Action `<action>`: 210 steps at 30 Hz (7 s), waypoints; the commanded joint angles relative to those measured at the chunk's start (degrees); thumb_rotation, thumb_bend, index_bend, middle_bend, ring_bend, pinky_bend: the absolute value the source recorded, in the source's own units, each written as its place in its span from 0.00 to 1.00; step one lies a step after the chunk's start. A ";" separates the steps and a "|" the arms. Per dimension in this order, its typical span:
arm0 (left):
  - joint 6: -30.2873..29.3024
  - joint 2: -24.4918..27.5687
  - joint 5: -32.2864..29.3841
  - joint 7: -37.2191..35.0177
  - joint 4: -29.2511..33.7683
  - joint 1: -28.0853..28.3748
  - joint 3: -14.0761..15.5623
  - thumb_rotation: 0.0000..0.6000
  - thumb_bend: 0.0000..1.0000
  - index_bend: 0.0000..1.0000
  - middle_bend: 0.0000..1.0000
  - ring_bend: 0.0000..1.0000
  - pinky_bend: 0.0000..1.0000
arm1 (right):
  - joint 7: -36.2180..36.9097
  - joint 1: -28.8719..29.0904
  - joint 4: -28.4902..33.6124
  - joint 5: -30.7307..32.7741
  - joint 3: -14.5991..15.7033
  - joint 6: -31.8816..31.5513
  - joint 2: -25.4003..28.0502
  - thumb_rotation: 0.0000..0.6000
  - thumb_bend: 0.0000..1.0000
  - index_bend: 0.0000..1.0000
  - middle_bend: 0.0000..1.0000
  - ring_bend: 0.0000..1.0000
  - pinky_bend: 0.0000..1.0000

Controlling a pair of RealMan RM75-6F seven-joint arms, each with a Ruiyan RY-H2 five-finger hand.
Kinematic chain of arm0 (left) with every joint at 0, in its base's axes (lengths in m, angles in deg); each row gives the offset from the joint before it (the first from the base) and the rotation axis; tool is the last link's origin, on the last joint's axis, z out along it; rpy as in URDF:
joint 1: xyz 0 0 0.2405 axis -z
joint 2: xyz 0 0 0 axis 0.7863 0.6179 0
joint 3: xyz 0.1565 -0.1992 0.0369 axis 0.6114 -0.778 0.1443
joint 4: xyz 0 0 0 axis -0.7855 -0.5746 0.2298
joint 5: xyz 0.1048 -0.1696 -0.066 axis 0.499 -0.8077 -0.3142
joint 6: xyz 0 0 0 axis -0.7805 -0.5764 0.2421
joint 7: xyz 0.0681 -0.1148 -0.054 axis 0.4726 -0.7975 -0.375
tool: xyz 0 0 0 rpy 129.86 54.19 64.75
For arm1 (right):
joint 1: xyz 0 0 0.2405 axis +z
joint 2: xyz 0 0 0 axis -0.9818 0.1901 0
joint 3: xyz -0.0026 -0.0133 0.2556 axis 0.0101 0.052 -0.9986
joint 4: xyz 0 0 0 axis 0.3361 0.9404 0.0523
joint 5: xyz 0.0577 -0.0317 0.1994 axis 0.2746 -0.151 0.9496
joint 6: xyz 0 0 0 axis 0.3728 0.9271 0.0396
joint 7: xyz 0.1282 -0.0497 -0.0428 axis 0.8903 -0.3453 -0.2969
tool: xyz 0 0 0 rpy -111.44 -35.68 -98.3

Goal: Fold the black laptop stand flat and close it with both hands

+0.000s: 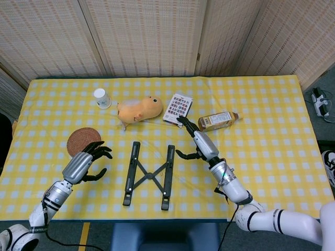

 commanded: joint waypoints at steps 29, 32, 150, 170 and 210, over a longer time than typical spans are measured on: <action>17.32 -18.32 -6.45 28.66 -25.33 15.78 -3.51 1.00 0.22 0.05 0.03 0.00 0.00 | -34.71 -9.77 -2.16 -28.32 14.83 -11.82 -2.05 1.00 0.27 0.00 0.00 0.00 0.00; 18.66 -19.25 -8.42 28.81 -26.04 16.03 -4.09 1.00 0.21 0.04 0.02 0.00 0.00 | -36.46 -10.06 -3.74 -27.75 14.30 -11.87 -4.23 1.00 0.22 0.00 0.00 0.00 0.00; 29.54 -18.33 -20.64 14.02 -15.02 17.18 -5.34 1.00 0.21 0.06 0.01 0.00 0.00 | -25.36 -4.65 -52.96 -27.70 11.22 -19.81 -41.13 1.00 0.21 0.00 0.00 0.00 0.00; 20.56 -12.72 -21.03 14.67 -10.04 13.22 -6.57 1.00 0.21 0.05 0.00 0.00 0.00 | -29.99 3.12 -20.23 -31.37 15.42 -7.96 -14.68 1.00 0.20 0.00 0.00 0.00 0.00; 17.86 -8.13 -18.82 5.27 -10.93 9.34 -6.72 1.00 0.21 0.05 0.00 0.00 0.00 | -45.39 25.68 -13.50 -11.40 8.82 31.61 -10.51 1.00 0.20 0.00 0.02 0.00 0.00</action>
